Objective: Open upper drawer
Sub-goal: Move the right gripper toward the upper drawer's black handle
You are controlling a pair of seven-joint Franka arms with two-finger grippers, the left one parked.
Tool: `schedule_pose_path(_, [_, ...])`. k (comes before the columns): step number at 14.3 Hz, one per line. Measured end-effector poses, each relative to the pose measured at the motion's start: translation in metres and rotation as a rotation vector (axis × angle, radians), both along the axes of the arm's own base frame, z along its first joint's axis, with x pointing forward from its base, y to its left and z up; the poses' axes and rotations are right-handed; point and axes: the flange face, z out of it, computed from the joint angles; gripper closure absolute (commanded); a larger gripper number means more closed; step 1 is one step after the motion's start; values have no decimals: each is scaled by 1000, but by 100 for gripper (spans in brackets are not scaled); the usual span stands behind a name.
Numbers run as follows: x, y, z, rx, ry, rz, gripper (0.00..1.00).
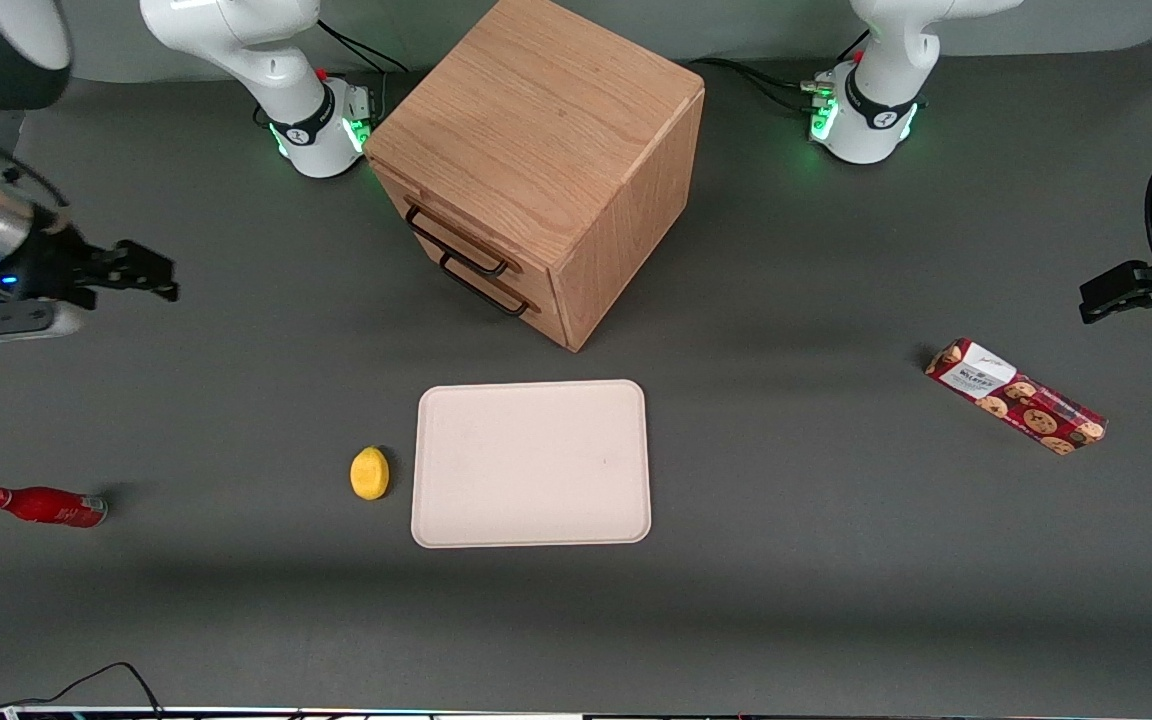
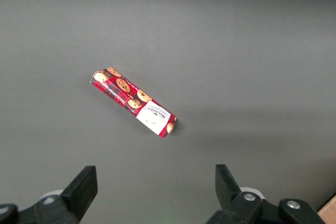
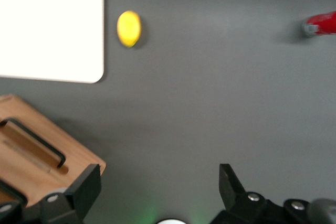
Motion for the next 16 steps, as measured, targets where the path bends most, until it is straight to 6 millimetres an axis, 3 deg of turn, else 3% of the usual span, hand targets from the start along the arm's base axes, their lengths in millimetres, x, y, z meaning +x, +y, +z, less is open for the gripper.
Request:
schedule_pose_path(9, [-31,140,-15,26,49,247,0])
schedule_pose_path(16, [-51,207,-32,93,99,343,0])
